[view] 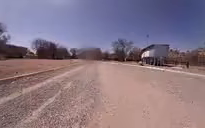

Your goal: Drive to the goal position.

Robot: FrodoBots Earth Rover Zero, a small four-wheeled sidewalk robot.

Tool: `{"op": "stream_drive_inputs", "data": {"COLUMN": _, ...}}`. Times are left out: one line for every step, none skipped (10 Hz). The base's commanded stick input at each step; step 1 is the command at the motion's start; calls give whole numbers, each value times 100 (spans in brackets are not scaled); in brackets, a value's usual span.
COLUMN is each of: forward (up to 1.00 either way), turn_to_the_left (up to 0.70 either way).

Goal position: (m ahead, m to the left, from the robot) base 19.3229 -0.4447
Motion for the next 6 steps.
{"op": "stream_drive_inputs", "data": {"forward": 100, "turn_to_the_left": -27}}
{"op": "stream_drive_inputs", "data": {"forward": 100, "turn_to_the_left": -27}}
{"op": "stream_drive_inputs", "data": {"forward": 100, "turn_to_the_left": -27}}
{"op": "stream_drive_inputs", "data": {"forward": 100, "turn_to_the_left": 0}}
{"op": "stream_drive_inputs", "data": {"forward": 100, "turn_to_the_left": 0}}
{"op": "stream_drive_inputs", "data": {"forward": 100, "turn_to_the_left": 0}}
